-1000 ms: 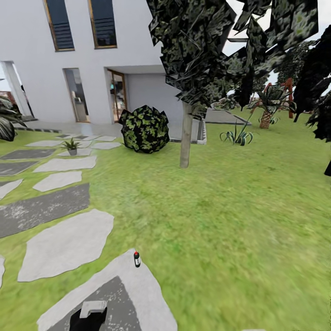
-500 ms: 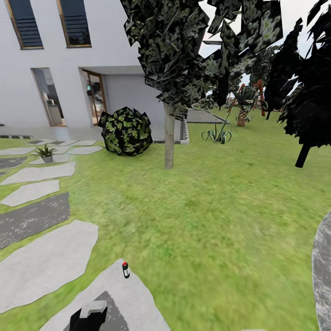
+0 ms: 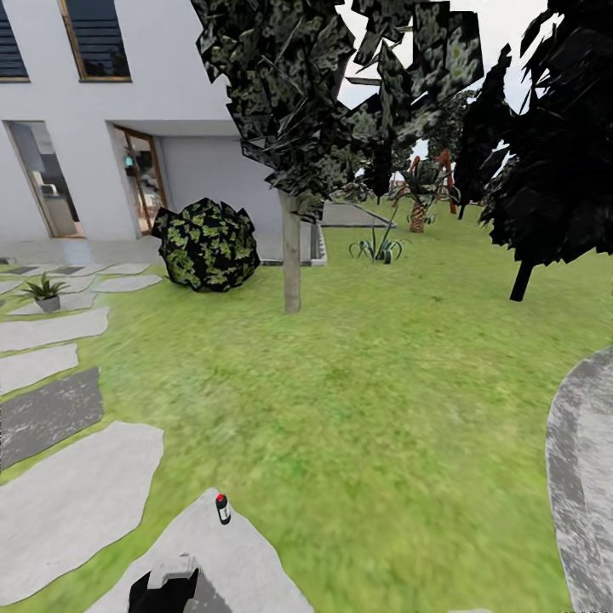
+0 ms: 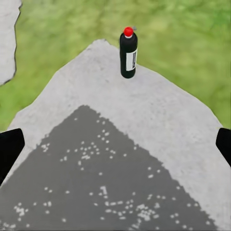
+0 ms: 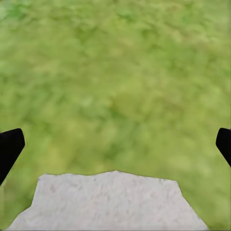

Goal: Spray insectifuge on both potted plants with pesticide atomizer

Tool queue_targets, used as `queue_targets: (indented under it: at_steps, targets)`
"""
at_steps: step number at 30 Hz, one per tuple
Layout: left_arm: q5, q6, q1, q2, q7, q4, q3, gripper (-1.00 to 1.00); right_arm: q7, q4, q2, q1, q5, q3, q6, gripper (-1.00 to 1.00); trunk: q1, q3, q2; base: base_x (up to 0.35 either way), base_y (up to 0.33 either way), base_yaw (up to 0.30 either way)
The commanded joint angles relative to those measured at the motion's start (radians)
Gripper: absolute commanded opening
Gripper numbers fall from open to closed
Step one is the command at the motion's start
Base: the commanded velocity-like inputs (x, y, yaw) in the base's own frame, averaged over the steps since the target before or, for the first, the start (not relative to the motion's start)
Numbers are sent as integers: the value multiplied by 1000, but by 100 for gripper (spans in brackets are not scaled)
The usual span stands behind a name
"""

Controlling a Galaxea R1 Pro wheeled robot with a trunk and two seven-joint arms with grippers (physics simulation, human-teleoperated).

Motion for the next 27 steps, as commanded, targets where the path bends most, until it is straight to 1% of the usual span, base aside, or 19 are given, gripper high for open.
queue_targets:
  at_steps: [1,7,11,17,21,24,26,27]
  targets:
    - [1,-3,-1,0,0,1,2,100,0,0,0,0,0,0,-3,100,0,-1,0,0,287,-21]
    - [0,-3,-1,0,0,1,2,100,0,0,0,0,0,0,-3,100,0,-1,0,7,281,-5]
    - [-1,-3,-1,0,0,1,2,100,0,0,0,0,0,0,-3,100,0,-1,0,119,203,0]
    - [0,-4,-1,0,0,1,2,100,0,-1,0,0,0,0,-4,100,0,-1,0,183,74,0]
    - [-2,-3,-3,-3,2,-8,2,100,-1,-6,0,0,1,-1,-4,100,0,-1,0,54,9,0]
    - [-3,-1,-14,-5,0,-15,2,100,-2,-17,0,-1,1,-1,-4,100,0,-1,0,15,2,0]
    - [-3,1,-35,-5,0,-17,1,100,-2,-32,-1,-8,2,-2,-3,100,0,-1,0,6,1,0]
    - [-4,2,-61,-6,0,-17,1,100,-2,-49,-2,-21,2,-2,-3,100,0,-1,0,3,1,0]
